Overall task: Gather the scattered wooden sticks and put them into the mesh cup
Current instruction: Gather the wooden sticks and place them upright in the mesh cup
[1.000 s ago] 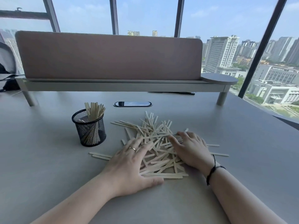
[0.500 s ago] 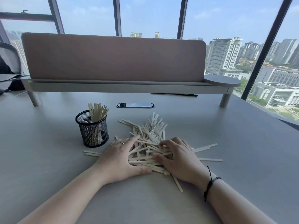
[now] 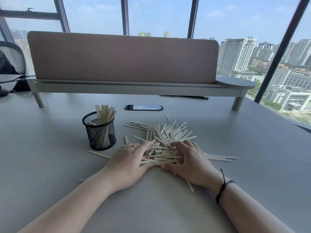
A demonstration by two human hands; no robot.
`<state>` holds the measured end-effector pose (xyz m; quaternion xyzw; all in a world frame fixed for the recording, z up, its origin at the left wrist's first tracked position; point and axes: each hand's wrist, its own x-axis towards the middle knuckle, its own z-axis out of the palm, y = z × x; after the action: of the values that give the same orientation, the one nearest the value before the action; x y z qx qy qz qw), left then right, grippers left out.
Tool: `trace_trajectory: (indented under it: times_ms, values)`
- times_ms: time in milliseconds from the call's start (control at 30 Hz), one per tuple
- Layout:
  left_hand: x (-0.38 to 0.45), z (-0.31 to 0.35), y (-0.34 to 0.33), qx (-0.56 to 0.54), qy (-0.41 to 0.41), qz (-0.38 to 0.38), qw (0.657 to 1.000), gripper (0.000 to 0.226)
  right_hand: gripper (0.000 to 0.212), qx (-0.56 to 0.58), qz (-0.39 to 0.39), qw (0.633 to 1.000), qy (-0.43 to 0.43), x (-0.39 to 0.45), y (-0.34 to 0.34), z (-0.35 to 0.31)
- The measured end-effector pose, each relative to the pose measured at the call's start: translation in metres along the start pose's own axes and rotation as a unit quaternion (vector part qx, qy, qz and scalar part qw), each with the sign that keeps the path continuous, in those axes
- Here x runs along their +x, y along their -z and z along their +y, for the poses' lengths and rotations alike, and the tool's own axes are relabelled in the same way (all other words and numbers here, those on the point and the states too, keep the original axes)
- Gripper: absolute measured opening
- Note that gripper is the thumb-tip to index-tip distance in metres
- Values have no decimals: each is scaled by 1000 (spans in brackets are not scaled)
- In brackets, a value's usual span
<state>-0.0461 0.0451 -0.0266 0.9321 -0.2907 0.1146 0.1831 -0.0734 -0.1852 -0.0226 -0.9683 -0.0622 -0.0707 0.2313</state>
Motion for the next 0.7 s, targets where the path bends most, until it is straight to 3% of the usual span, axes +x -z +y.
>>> trace_trajectory:
  times_ms: [200, 467, 700]
  values:
    - [2, 3, -7, 115, -8, -9, 993, 67, 84, 13, 29, 999, -11, 3, 0, 3]
    - [10, 11, -3, 152, 44, -55, 986, 68, 73, 26, 61, 998, -15, 3, -3, 4]
    - [14, 1, -1, 187, 6, 42, 981, 49, 68, 48, 69, 996, -18, 3, -3, 5]
